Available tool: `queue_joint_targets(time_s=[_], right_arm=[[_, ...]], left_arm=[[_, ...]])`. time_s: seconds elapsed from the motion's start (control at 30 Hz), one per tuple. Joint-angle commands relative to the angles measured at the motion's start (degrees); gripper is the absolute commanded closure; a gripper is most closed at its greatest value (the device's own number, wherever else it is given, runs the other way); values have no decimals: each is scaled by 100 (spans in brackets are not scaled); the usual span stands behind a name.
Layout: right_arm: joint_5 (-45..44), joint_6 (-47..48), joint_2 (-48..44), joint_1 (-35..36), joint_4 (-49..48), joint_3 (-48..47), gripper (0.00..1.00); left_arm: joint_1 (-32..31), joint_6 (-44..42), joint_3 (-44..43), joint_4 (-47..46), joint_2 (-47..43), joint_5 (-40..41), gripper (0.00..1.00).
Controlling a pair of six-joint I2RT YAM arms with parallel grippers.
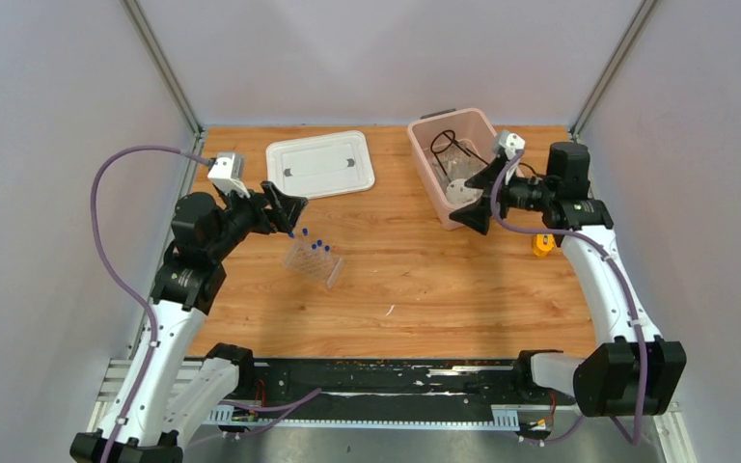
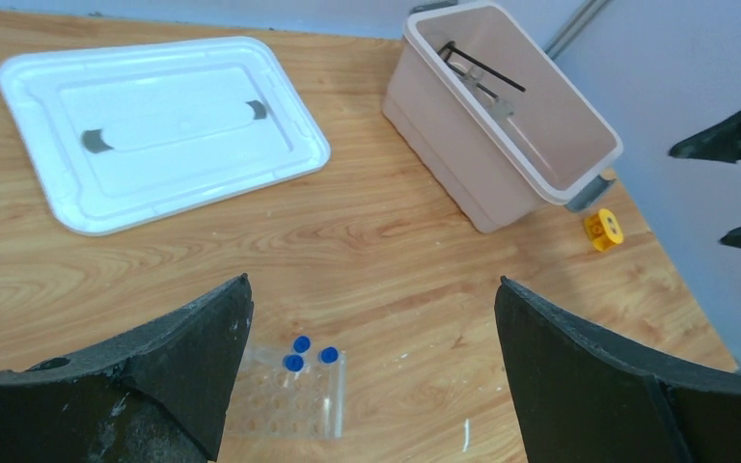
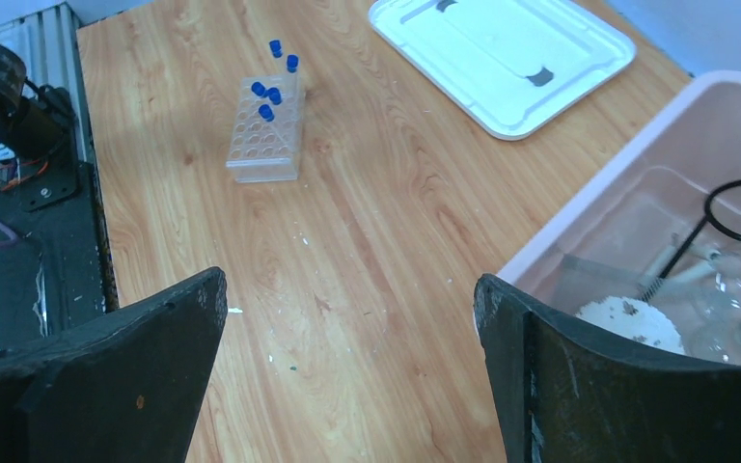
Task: Organize the chemistry lab equipment
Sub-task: Adjust the storage box lid at the center of the board.
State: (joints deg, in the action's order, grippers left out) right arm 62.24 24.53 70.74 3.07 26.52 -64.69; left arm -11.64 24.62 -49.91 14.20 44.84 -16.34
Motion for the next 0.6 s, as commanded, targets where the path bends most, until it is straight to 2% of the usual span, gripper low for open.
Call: queue_joint_targets(time_s=[0.0, 0.27, 0.4, 0.57], right_arm=[[10, -448, -380, -455, -34, -302, 1], [-167, -1466, -563, -887, -95, -378, 2], [-238, -1332, -807, -887, -65, -196, 1], [-1004, -1811, -1226, -887, -538, 155, 1]], left_arm=[[30, -804, -377, 687, -234, 458, 0], [30, -1222, 226, 390, -725, 491, 0], [30, -1249, 332, 329, -828, 489, 0], [30, -1249, 424, 275, -913, 460, 0]])
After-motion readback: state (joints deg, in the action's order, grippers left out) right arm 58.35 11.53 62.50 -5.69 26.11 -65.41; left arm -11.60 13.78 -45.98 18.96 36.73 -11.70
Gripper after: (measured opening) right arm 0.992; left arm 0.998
